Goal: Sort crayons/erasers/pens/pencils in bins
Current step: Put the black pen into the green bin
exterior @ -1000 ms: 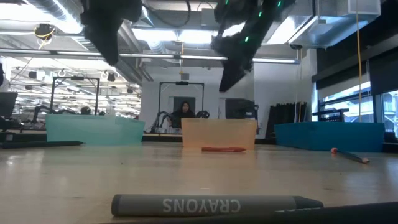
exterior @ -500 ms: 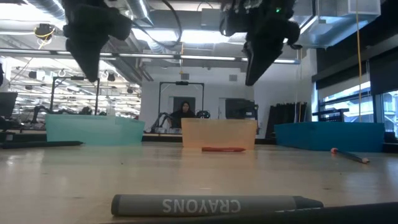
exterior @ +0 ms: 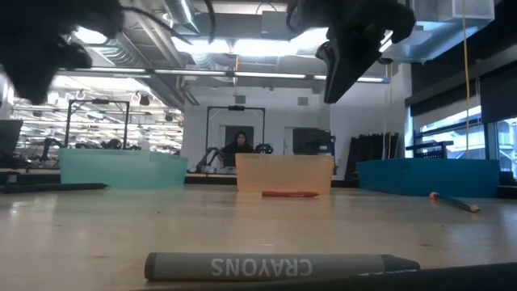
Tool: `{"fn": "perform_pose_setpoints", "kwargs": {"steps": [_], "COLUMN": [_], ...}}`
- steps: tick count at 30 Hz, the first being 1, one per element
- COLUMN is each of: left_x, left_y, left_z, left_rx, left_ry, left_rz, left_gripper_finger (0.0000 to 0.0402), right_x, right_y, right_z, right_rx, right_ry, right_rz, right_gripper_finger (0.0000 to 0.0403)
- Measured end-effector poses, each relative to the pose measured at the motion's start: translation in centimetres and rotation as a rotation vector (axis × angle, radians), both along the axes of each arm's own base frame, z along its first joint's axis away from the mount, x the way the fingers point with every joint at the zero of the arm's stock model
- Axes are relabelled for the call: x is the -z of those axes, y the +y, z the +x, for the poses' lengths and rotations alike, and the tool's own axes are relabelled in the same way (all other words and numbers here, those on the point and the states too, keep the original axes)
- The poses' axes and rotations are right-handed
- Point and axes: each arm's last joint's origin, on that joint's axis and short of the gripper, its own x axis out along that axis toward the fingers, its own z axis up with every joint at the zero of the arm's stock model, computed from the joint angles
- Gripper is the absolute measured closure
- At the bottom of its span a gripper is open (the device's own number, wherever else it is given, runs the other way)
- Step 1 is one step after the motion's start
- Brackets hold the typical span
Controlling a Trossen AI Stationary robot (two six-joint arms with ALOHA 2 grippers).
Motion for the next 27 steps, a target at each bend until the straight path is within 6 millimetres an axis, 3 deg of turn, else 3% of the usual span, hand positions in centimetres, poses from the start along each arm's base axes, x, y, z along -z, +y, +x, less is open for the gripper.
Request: {"fn": "perform_pose_setpoints", "kwargs": {"steps": [9, 16, 27], "left_x": [1.5, 3.5, 7.3], "left_y": [-4.3, -5.4, -7.5], "left_z": [-0.8, -1.0, -1.3], "left_rx": [0.176, 0.203, 0.274], "left_ry": [-0.183, -0.275, -0.236], "left_rz": [-0.093, -0.079, -0.032], "left_gripper_finger": [0.0309, 0.0309, 0.0309], "right_x": [0.0, -0.1, -0.3], "right_y": [0.6, 0.7, 0.7], "right_z": [-0.1, 0.1, 0.6], "right_rx": [0.022, 0.034, 0.049], "right_ry": [-0.008, -0.028, -0.094], "right_rz": [0.011, 0.017, 0.036], "right_gripper_finger": [0.0309, 0.0309, 0.0309]}}
